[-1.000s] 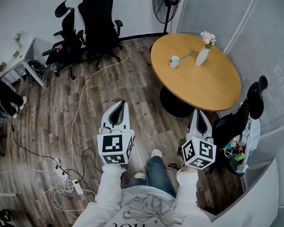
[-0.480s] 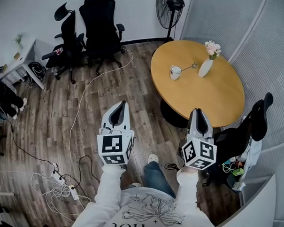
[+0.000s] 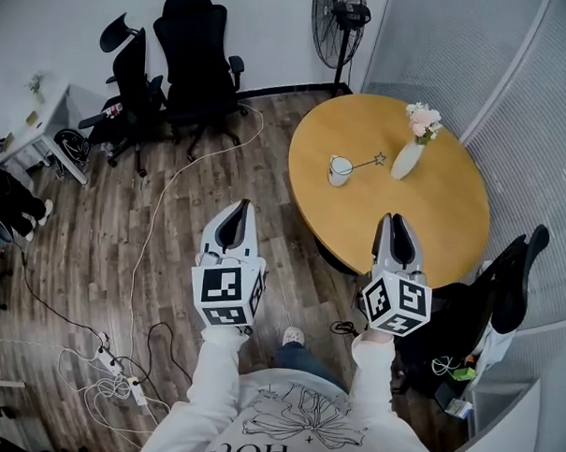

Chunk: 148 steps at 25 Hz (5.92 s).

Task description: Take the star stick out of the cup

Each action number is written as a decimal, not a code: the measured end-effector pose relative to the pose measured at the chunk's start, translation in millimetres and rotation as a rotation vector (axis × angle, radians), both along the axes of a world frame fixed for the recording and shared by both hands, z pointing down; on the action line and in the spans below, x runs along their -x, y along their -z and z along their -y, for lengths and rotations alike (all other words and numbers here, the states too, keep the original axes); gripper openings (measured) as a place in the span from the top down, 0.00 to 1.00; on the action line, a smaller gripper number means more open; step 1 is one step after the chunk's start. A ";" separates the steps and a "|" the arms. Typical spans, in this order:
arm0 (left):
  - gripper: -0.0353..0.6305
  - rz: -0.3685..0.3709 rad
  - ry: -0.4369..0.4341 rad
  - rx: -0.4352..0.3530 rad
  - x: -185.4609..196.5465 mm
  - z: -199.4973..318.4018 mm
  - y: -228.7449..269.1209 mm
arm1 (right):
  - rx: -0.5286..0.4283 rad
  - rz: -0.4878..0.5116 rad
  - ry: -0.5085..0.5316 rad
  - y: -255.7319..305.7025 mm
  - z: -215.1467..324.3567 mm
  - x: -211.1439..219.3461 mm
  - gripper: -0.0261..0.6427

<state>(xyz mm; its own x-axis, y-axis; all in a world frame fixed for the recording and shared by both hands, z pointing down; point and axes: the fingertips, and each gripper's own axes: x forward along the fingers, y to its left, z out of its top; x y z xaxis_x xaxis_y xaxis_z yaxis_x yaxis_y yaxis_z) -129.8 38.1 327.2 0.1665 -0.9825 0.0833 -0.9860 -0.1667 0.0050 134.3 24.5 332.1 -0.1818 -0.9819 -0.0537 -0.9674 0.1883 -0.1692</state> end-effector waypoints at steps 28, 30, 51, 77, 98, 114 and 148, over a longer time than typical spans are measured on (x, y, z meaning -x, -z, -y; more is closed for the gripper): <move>0.94 0.004 -0.001 0.095 -53.1 186.7 -53.1 | 0.092 0.012 0.025 -55.7 186.2 -48.7 0.83; 0.94 0.004 -0.010 0.099 -52.1 204.7 -54.8 | 0.095 0.016 0.013 -57.5 201.4 -49.2 0.83; 0.94 0.012 -0.141 0.164 -56.8 353.9 -84.7 | 0.173 0.006 -0.121 -90.2 316.6 -64.2 0.82; 0.94 0.018 -0.160 0.287 -71.3 387.9 -149.6 | 0.315 -0.001 -0.107 -163.5 351.4 -79.5 0.78; 0.94 0.027 -0.140 0.362 -76.2 377.4 -188.8 | 0.416 0.063 -0.049 -220.7 352.9 -79.9 0.77; 0.94 0.012 -0.130 0.356 -72.8 373.9 -184.7 | 0.344 0.087 0.025 -201.7 359.7 -56.8 0.91; 0.94 -0.034 -0.093 0.081 -64.9 373.9 -49.4 | 0.085 -0.011 0.134 -35.7 353.0 -28.1 0.92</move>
<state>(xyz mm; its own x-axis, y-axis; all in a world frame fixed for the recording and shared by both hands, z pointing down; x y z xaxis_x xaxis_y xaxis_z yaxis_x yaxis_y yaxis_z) -64.9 -335.8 376.6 0.2606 -0.9531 0.1540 -0.9654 -0.2550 0.0555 162.4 -328.5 367.7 -0.3113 -0.9498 0.0317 -0.9366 0.3010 -0.1792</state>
